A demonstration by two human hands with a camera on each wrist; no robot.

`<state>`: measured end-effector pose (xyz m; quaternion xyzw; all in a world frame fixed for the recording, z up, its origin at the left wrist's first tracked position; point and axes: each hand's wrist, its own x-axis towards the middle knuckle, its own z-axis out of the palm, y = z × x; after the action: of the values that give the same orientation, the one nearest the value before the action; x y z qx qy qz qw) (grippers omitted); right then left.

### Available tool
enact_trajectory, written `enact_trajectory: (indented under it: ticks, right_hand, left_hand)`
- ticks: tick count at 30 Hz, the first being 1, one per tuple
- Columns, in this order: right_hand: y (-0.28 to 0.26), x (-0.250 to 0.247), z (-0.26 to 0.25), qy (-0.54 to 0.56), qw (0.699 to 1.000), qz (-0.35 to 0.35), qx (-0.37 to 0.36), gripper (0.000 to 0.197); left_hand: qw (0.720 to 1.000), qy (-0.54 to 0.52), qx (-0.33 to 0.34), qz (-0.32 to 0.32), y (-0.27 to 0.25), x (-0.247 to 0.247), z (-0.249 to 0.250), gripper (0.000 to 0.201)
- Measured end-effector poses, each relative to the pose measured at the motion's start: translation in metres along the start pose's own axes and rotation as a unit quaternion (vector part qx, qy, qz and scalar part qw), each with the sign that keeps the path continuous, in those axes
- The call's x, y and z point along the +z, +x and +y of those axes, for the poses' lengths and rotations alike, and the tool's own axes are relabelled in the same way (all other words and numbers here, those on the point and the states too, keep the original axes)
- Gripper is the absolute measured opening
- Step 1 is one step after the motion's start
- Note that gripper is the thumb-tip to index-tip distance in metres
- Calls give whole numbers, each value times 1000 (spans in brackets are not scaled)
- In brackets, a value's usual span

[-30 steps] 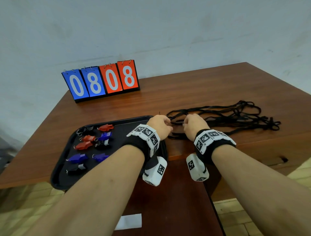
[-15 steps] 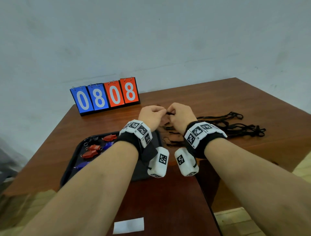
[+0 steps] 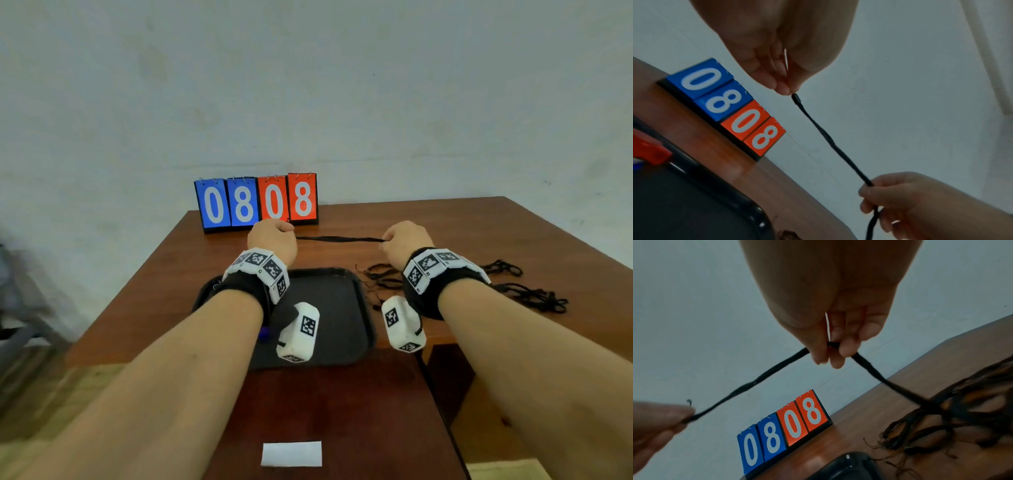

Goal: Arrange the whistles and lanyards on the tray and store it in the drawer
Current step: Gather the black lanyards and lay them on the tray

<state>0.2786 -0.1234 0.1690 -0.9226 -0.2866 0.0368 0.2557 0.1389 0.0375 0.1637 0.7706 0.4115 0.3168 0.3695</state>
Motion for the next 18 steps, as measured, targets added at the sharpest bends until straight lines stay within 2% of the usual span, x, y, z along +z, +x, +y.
enact_trajectory:
  ticks: [3, 7, 9, 10, 12, 14, 16, 18]
  right_hand:
    - [0, 4, -25, 30, 998, 21, -56, 18]
    - [-6, 9, -69, 170, 977, 0, -128, 14]
    - [-8, 9, -89, 230, 965, -26, -125, 10]
    - [-9, 9, -96, 246, 961, -31, -124, 9]
    - [-9, 10, -109, 264, 955, -38, -126, 10]
    - [-9, 11, -117, 274, 952, -42, -130, 12]
    - [-9, 12, -122, 291, 947, -50, -128, 13]
    - [-9, 13, -123, 312, 941, -62, -119, 14]
  left_hand:
    - [998, 39, -25, -35, 6, -18, -18, 23]
    - [970, 145, -67, -184, 5, -29, -32, 11]
    - [956, 178, -71, -222, 3, -33, -36, 25]
    - [955, 191, -60, -218, 2, -36, -37, 35]
    - [975, 119, -28, -188, -1, -44, -36, 57]
    - [980, -19, 9, -196, -2, -49, -32, 63]
    - [961, -115, 18, -251, -4, -53, -22, 57]
    - [940, -155, 20, -304, -9, -54, -12, 47]
